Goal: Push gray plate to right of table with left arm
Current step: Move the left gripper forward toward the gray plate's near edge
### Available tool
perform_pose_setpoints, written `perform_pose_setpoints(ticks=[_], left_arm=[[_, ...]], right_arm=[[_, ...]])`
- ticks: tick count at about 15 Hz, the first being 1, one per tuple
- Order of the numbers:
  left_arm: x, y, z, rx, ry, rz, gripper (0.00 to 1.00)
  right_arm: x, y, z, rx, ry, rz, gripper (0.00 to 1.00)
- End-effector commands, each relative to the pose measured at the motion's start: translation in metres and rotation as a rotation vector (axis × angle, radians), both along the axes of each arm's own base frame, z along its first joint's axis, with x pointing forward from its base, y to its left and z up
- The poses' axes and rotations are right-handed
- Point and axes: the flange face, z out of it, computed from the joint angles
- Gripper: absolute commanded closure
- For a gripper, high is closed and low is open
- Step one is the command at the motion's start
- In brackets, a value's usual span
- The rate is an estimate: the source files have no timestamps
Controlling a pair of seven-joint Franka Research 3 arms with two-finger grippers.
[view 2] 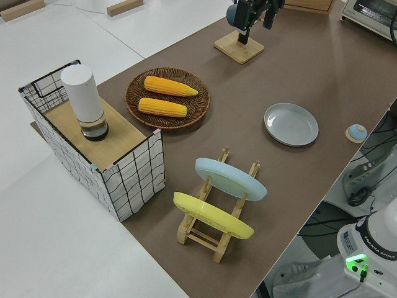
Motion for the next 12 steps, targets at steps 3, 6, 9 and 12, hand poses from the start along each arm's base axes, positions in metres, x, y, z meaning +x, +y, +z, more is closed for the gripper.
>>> perform_pose_setpoints(ticks=[3,6,9,12], left_arm=[[-0.006,-0.009,0.009,0.002,0.006,-0.021,0.01],[-0.006,-0.008,0.007,0.002,0.01,-0.015,0.01],[-0.007,-0.009,0.004,0.002,0.024,-0.018,0.01],[-0.009,-0.011,-0.003,0.001,0.046,-0.021,0.01]], right_arm=[[-0.004,-0.002,0.003,0.007,0.006,-0.002,0.017],[-0.003,-0.003,0.003,0.007,0.004,-0.003,0.017],[-0.004,-0.002,0.003,0.007,0.006,-0.002,0.017],[-0.003,-0.003,0.003,0.007,0.006,-0.005,0.017]])
